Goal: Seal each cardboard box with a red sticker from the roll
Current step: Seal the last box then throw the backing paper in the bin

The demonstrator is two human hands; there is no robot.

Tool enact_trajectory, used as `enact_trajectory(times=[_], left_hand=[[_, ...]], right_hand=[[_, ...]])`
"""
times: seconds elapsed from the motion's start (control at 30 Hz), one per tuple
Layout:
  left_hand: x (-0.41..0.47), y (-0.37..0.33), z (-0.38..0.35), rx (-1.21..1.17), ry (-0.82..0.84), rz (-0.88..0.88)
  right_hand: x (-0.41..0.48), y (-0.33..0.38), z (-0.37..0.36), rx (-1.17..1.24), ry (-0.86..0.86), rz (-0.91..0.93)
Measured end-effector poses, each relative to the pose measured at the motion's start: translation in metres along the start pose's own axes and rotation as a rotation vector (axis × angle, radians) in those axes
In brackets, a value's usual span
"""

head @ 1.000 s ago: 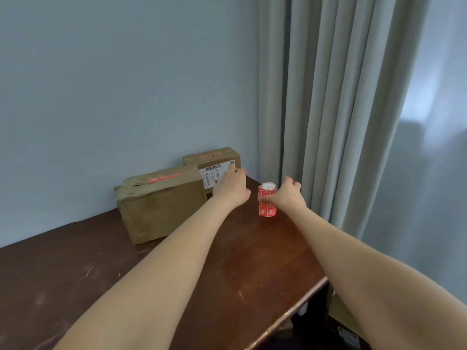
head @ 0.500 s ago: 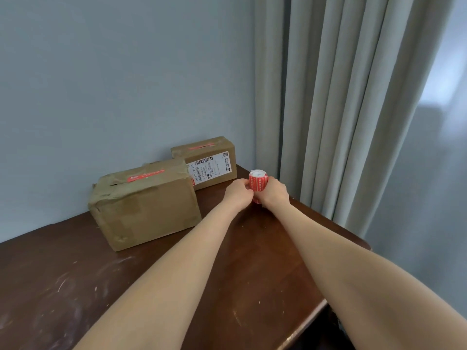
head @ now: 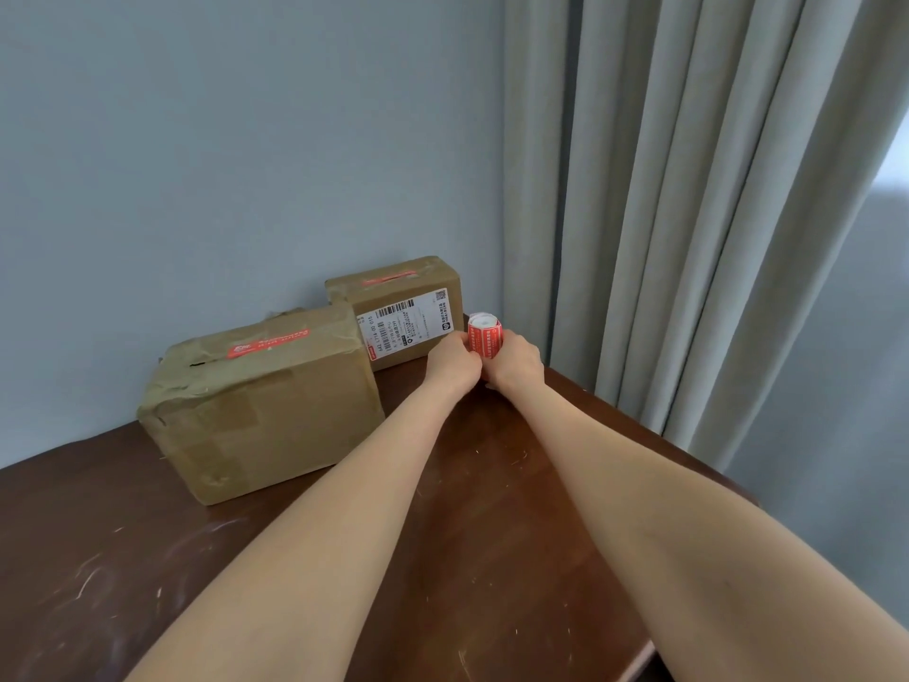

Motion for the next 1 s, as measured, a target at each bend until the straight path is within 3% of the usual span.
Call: enact_trajectory(times=[0.53, 1.0], left_hand=[[-0.01, 0.001, 0.004, 0.021, 0.033, 0.019], [-0.054, 0.004, 0.034, 0.031, 0.006, 0.035]], right_hand=[[-0.007, -0.004, -0.005, -0.021, 0.049, -0.036], [-0.049, 0.009, 0.018, -0.138, -0.076, -0.043]])
Point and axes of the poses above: each hand's wrist, its own x-axis towards the middle knuckle, its own z-axis out of the back of the hand, y = z × x, the point moved 8 cm from there along x, towards the middle knuckle, and after that the axes turned 3 degrees about y, right-handed, at the moved point
